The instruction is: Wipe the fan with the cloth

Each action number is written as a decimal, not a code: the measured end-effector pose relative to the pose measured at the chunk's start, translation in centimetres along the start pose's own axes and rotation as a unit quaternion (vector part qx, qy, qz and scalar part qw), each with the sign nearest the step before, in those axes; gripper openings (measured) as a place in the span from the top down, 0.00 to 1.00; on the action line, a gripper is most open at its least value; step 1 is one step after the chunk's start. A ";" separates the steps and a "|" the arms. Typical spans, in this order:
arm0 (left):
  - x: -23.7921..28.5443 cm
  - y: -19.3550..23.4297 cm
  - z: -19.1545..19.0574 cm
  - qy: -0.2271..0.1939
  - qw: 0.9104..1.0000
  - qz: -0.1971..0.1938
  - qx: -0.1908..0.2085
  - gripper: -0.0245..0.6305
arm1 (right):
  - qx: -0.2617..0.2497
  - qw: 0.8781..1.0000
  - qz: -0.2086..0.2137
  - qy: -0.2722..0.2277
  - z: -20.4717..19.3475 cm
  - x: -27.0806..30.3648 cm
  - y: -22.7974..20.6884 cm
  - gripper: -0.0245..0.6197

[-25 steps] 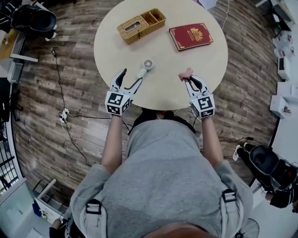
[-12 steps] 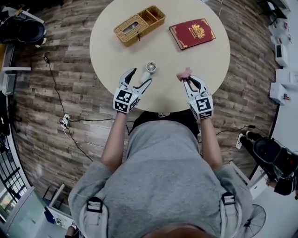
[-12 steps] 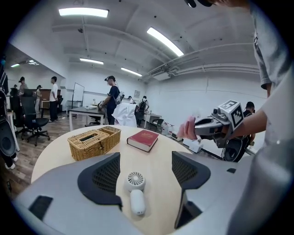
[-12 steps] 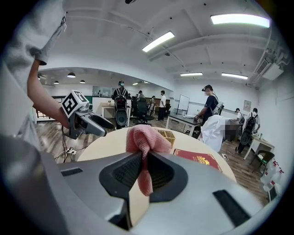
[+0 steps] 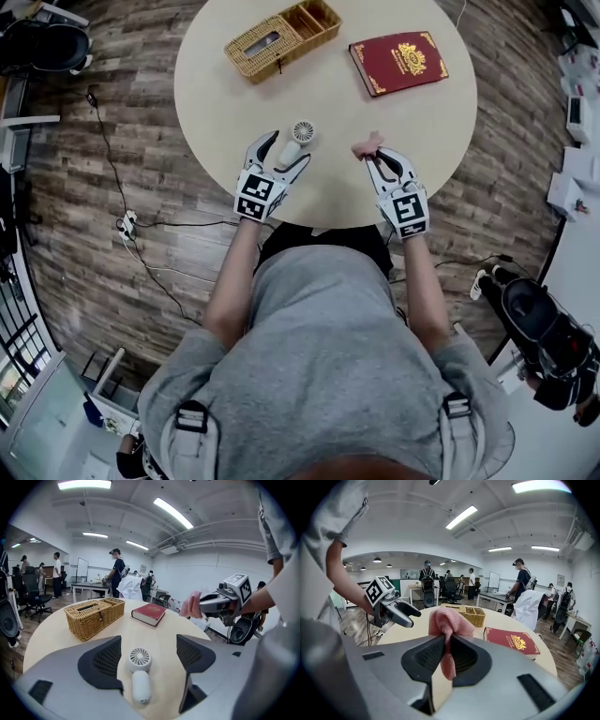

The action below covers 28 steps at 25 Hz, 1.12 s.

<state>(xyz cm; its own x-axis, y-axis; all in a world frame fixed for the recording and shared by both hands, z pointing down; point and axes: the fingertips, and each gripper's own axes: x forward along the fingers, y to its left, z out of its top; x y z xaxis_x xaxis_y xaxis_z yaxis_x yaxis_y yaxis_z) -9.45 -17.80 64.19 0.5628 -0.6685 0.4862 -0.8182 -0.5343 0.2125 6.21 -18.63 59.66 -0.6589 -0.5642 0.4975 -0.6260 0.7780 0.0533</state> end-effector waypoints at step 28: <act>11.8 3.8 -8.9 0.123 0.991 0.037 0.031 0.37 | 0.025 0.996 0.081 0.040 -6.1 6.0 -4.1 0.90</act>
<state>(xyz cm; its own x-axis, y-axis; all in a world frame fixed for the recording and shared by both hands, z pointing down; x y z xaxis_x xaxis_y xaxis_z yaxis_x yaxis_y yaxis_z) -6.93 -23.09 78.25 0.4494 -0.5653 0.6917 -0.8432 -0.5241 0.1195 7.37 -23.56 67.73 -0.7187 -0.4064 0.5641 -0.5349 0.8416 -0.0752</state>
